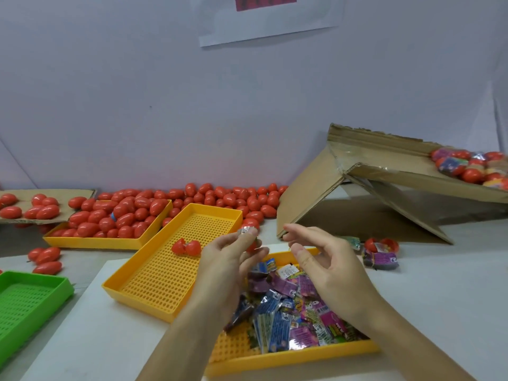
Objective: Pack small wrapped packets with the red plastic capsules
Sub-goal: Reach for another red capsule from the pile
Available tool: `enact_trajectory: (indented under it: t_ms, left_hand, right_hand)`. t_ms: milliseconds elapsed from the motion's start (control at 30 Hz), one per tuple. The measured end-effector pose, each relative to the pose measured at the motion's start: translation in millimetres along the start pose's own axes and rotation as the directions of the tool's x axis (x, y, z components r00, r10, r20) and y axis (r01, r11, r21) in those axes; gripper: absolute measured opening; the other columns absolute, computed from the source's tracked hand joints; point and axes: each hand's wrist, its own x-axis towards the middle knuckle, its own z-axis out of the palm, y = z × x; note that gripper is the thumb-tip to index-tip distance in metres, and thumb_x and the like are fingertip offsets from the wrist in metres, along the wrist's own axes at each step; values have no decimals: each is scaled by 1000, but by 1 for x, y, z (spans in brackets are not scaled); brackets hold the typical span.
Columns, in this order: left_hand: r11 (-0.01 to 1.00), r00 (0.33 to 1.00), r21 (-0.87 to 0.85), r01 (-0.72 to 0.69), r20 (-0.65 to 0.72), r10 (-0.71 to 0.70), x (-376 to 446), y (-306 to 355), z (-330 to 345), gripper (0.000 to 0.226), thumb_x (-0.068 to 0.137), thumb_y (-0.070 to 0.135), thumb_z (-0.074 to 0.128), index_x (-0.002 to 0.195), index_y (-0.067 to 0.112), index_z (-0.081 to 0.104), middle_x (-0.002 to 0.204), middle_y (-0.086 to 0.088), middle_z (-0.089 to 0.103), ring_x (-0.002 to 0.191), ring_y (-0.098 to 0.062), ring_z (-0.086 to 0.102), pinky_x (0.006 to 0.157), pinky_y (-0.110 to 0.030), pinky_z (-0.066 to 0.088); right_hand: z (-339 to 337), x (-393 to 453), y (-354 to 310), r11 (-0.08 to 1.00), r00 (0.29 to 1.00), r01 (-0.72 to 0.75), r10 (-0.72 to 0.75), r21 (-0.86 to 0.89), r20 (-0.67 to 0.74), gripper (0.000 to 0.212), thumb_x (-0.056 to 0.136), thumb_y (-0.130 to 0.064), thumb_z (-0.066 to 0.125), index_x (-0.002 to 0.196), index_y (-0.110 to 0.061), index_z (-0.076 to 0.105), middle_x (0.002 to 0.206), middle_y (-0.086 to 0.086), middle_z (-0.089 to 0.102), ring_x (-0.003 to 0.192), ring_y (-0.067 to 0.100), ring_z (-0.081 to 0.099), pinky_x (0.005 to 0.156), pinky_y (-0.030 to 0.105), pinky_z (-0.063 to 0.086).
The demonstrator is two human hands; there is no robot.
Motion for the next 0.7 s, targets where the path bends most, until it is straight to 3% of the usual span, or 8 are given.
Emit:
enact_trajectory:
  t_ms: [67,200,300,367,433,500,600,700]
  left_hand:
    - [985,1000,171,4,-21,-1,9,16,20,52,81,21,80,121,-2,58,106,-13,71,79,-19,76,86,-35,58]
    - [964,988,258,-67,155,28,36,58,98,40,83,32,78,106,3,63,105,-5,70,68,-5,73,56,-13,55]
    - [995,949,95,32,308,-60,45,76,145,66,91,45,65,136,0,49,139,-20,55,104,-24,71,89,-26,58]
    - [991,914,5,134,387,-125,53,72,147,75,99,49,52,149,-3,30,147,-27,45,118,-34,63,95,-32,56]
    - [987,908,-36,158,398,-131,58,58,130,63,104,41,46,144,-6,35,137,-27,54,113,-33,66,87,-33,59]
    - [989,959,147,-4,280,-38,63,42,100,40,105,25,46,128,-7,53,109,-19,70,88,-26,75,73,-31,62]
    - [694,956,659,-291,170,240,67,25,40,19,99,13,53,100,5,71,82,-8,74,69,-21,72,68,-41,59]
    - [358,911,886,-295,149,385,69,22,-19,14,93,12,62,94,17,74,90,1,73,80,-10,66,64,-23,51]
  right_hand:
    - [0,0,0,1000,1000,-12,12,-6,-4,34,99,-25,57,132,-32,61,112,-23,65,115,-3,57,91,19,51]
    - [0,0,2,999,999,-35,34,-18,-13,31,98,-28,58,128,-37,61,115,-24,64,115,-5,56,92,21,52]
    - [0,0,1,999,998,-53,53,-3,-19,31,97,-28,59,125,-41,59,116,-21,63,114,-3,57,89,25,55]
    - [0,0,1,998,998,-55,55,5,-16,31,97,-28,59,124,-42,59,117,-21,63,115,-3,57,89,23,54]
    - [-1,1,1,999,999,-43,43,-17,-13,30,98,-26,59,124,-41,59,117,-22,64,115,-4,56,89,19,52]
    - [-1,0,1,998,1000,-28,28,-56,-3,31,99,-26,58,128,-37,61,119,-24,63,116,-6,55,90,15,50]
    - [-1,-1,0,996,1000,-27,28,-81,6,32,99,-23,58,130,-32,62,118,-25,63,112,-8,56,85,15,51]
    - [0,-1,1,993,999,-31,33,-113,11,32,99,-17,59,128,-30,65,110,-22,66,88,-15,59,69,15,50]
